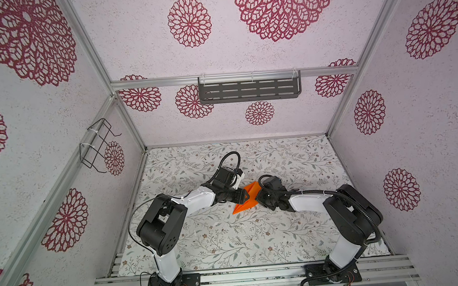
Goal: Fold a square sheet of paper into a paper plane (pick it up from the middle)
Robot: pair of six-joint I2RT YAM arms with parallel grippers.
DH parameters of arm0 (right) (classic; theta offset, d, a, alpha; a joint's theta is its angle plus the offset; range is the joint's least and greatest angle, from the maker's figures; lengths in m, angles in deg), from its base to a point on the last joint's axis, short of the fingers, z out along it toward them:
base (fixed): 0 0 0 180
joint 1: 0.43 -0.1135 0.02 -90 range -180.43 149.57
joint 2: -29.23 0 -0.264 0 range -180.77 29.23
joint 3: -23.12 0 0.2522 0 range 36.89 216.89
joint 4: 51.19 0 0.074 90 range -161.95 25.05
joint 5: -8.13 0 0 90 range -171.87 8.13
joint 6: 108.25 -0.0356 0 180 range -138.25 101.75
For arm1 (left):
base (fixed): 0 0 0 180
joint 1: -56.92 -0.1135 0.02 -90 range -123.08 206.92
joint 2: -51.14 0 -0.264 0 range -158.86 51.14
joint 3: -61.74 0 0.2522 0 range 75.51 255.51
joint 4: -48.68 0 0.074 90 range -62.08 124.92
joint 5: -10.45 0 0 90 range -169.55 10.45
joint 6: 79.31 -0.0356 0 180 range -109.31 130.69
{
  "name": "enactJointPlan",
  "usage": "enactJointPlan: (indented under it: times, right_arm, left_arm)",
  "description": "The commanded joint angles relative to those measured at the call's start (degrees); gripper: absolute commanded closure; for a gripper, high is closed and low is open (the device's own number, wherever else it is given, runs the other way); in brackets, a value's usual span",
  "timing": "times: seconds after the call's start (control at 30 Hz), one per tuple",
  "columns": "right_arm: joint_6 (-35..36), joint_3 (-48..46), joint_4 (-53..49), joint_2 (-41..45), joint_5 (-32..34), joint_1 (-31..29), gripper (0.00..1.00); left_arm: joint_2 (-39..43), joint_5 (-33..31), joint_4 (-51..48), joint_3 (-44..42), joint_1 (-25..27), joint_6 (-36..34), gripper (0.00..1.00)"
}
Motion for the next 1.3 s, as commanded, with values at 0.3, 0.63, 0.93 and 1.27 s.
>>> enactJointPlan:
  times: [0.3, 0.63, 0.93, 1.27]
  right_arm:
    - [1.52, -0.33, 1.61, 0.74, -1.98, 1.14, 0.99]
    - [1.77, -0.16, 2.98, 0.39, -2.89, 1.31, 0.99]
    - [1.86, 0.18, 3.68, -0.22, -3.96, 1.31, 0.97]
    - [3.11, 0.84, 2.57, 0.34, -3.51, 1.4, 0.89]
  left_arm:
    - [-3.84, 0.22, -3.65, 2.89, 0.46, -4.13, 0.5]
    - [-4.56, 0.16, -3.68, 2.1, 0.89, -5.1, 0.47]
    - [-5.47, -1.33, -3.79, 2.27, 0.99, -5.41, 0.5]
    - [-4.62, -2.9, -3.51, 2.01, 0.91, -5.21, 0.78]
